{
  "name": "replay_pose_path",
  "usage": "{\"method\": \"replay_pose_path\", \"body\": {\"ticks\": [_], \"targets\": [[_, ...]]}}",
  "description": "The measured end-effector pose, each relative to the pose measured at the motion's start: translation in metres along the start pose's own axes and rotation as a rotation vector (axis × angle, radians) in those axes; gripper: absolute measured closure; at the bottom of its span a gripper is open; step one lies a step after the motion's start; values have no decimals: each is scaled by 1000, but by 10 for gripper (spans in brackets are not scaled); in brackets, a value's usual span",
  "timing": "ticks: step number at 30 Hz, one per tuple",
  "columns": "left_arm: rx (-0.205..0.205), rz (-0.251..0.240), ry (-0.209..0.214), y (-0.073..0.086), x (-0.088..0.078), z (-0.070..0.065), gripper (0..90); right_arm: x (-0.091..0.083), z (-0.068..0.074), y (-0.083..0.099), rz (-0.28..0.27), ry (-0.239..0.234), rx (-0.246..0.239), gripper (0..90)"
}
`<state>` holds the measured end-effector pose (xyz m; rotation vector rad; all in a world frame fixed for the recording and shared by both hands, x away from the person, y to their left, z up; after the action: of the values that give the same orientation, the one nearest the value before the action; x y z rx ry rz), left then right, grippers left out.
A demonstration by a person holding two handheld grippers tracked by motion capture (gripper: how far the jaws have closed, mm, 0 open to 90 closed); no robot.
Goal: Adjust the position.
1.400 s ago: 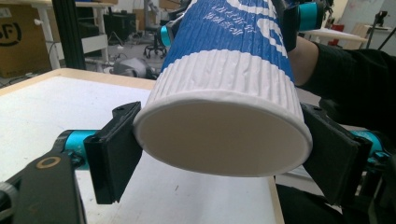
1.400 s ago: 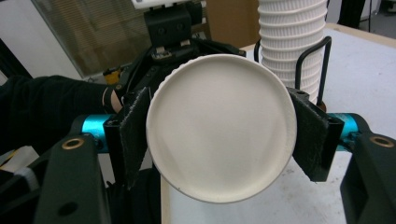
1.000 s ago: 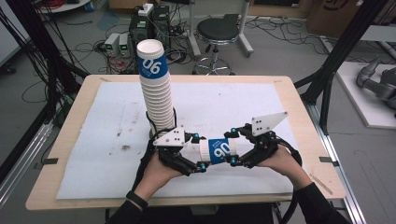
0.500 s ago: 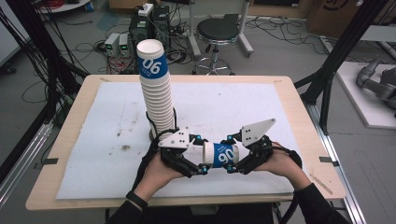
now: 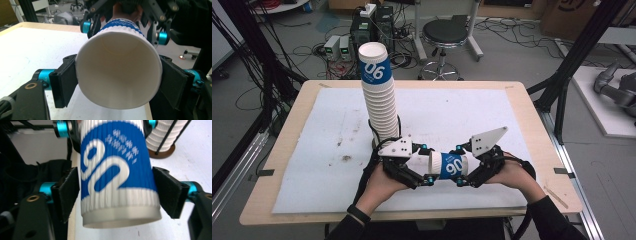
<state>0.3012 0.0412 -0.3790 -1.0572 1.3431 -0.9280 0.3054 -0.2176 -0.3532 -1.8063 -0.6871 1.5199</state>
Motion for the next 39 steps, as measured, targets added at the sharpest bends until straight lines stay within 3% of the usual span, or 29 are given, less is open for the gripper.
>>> {"method": "replay_pose_path", "body": {"ticks": [8, 12, 16, 19, 22, 26, 30, 39], "targets": [[-2, -29, 9, -1, -2, 0, 227, -1, -1, 0, -2, -11, -5, 292], [-15, -75, 7, -1, -2, -1, 199, -2, -2, 1, -26, -21, -3, 294], [-22, -121, 11, 0, -4, -1, 155, -5, -5, 2, -69, -33, 20, 295], [-53, -140, 13, 4, -4, 1, 135, -9, -7, 4, -105, -28, 33, 295], [-69, -164, 11, 8, -2, 3, 121, -15, -10, 5, -181, -46, 72, 295], [-82, -211, 11, 8, 0, 3, 121, -16, -10, 7, -233, -72, 108, 295], [-76, -230, 15, 7, 2, 1, 121, -8, -8, 6, -234, -74, 112, 294], [-89, -220, 30, 7, -1, 0, 206, 2, -6, 6, -234, -87, 118, 294]]}}
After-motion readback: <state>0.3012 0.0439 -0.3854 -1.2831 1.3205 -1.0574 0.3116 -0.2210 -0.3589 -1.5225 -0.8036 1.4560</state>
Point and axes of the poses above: each handheld gripper's, and its own axes: x roughly forward along the jaws, y roughly out of its underside, z roughly to its left, the point moved 1 cm from there along x, roughly forward along the jaws, and after that the axes turned 5 degrees about y, right-handed, at the moved point
